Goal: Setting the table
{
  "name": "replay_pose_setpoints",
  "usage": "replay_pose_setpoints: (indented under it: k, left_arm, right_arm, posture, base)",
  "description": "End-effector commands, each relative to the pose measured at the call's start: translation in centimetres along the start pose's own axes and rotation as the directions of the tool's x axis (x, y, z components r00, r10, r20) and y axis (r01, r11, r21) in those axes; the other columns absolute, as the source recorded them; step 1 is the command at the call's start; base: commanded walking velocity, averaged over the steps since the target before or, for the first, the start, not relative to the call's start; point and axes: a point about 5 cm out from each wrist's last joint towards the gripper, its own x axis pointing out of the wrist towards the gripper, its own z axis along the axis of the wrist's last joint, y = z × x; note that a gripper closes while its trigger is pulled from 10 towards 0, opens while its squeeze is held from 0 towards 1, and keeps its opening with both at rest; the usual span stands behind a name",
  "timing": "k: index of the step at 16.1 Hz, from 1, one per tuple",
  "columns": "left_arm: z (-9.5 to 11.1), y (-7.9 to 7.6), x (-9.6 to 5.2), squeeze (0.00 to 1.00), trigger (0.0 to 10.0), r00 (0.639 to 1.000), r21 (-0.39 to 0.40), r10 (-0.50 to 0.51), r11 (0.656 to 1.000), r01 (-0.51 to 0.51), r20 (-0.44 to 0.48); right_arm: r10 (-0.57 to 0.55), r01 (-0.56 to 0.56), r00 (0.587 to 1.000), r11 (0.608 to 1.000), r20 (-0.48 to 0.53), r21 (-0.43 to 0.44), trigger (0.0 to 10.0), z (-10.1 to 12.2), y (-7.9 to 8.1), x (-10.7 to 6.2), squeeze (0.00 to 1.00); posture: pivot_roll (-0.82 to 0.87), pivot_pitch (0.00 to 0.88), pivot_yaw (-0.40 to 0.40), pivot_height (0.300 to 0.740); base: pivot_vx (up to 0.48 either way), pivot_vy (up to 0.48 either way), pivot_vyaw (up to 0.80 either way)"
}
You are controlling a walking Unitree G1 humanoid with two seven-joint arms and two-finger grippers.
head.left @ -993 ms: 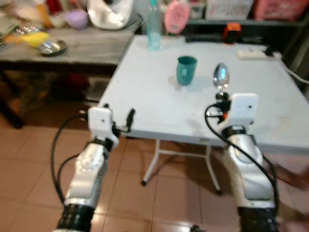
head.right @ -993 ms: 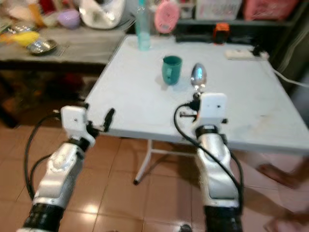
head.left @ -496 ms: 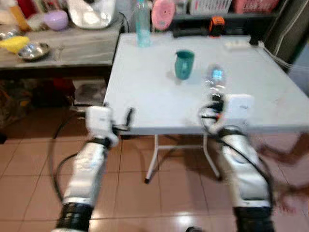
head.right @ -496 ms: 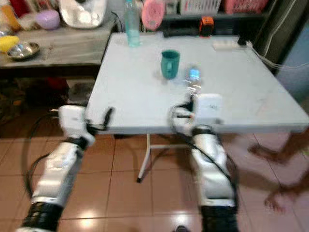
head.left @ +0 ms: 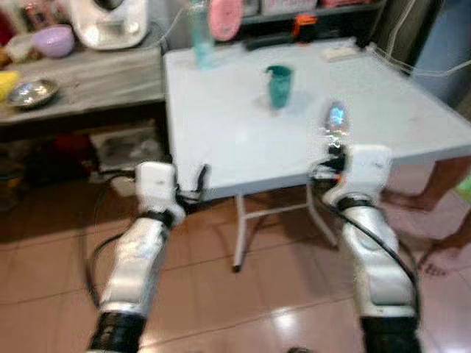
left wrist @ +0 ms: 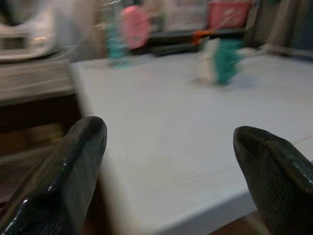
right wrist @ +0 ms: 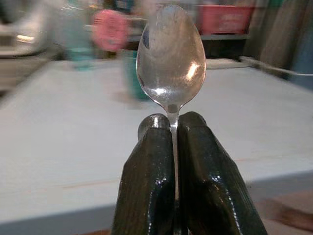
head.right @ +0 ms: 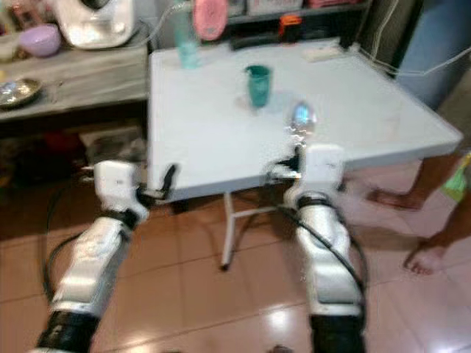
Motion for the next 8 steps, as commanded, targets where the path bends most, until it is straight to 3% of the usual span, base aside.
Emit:
replay_pose_setpoints:
  k: [1, 8]
  left_arm:
    - [0.26, -0.23, 0.15, 0.0, 10.0, 1.0, 0.001, -0.007, 1.0, 0.007, 0.006]
    - [0.33, -0.34, 0.27, 0.0, 10.0, 1.0, 0.008, -0.013, 1.0, 0.013, 0.003]
  right_arm:
    - [-0.018, 0.018, 0.999, 1.0, 0.027, -0.01, 10.0, 0.64, -0.57, 0.07, 0.0]
    - [-0.015, 0.016, 0.999, 0.999, 0.028, -0.035, 10.0, 0.57, -0.68, 0.08, 0.0]
  posture:
    - [-0.03, 0.11, 0.076, 0.74]
    - [-0.03, 0.11, 0.078, 0.74]
  base:
    - [0.0, 0.458, 0.0]
    - [0.0, 0.46, 0.0]
